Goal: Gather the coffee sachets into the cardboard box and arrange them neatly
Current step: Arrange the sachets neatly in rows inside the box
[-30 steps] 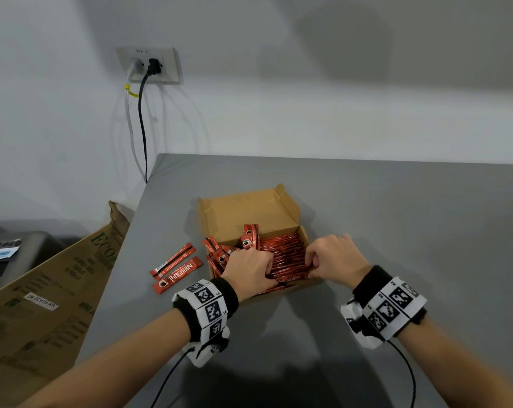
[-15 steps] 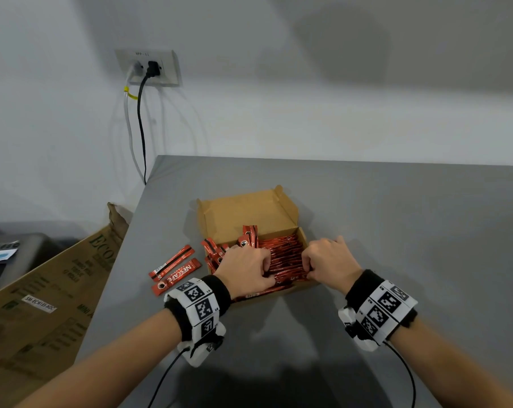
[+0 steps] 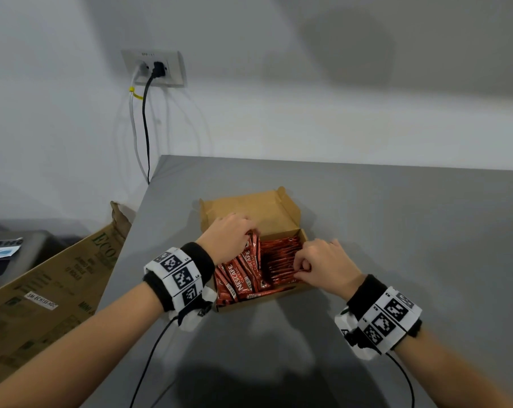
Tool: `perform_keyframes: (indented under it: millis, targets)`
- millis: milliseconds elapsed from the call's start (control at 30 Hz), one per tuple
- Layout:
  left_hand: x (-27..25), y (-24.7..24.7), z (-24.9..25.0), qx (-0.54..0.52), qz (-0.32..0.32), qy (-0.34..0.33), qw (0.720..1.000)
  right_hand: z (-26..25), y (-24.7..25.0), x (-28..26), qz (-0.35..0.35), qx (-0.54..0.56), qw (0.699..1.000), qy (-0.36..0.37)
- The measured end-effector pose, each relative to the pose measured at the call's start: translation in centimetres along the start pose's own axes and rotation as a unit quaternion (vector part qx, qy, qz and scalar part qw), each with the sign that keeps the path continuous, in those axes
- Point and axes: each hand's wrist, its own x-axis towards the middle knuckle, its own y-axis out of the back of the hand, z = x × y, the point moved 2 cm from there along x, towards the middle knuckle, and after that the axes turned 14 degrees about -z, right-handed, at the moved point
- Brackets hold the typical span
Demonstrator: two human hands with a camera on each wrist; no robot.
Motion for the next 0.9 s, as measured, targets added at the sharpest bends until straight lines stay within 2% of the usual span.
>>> perform_keyframes:
  millis: [133, 200, 433, 600, 667, 767, 900]
  targets:
    - [-0.9, -0.3, -0.4, -0.012, 0.035, -0.005, 0.999, -2.9, -1.3, 0.4, -0.072, 0.005, 0.993, 0.089]
    - [-1.4, -0.7, -0.6, -0.009, 0.033, -0.004, 0.999, -3.9, -1.9, 1.0, -0.101, -0.024, 0.989, 0.107]
    - [-2.1, -2.4, -0.6, -0.001, 0.004, -0.009, 1.000, -4.3, -1.7, 1.7, -0.120, -0.007, 0.983, 0.141]
    - [-2.0, -2.4, -0.5, -0.002, 0.016, -0.016, 1.000, -3.6, -1.4, 1.7, -0.086, 0.068, 0.977, 0.183]
    - [-2.1, -2.1, -0.5, -0.007, 0.040, -0.017, 0.999, -3.0, -0.7, 1.2, -0.032, 0.167, 0.970, 0.174]
    - [-2.3, -1.4, 0.0, -0.076, 0.081, -0.040, 0.993, -1.5, 0.2, 0.3, 0.083, 0.312, 0.935, 0.145]
    - [-2.6, -1.1, 2.3, -0.185, 0.061, -0.105, 0.975, -1.4, -0.5, -0.1, 0.071, 0.334, 0.927, 0.156]
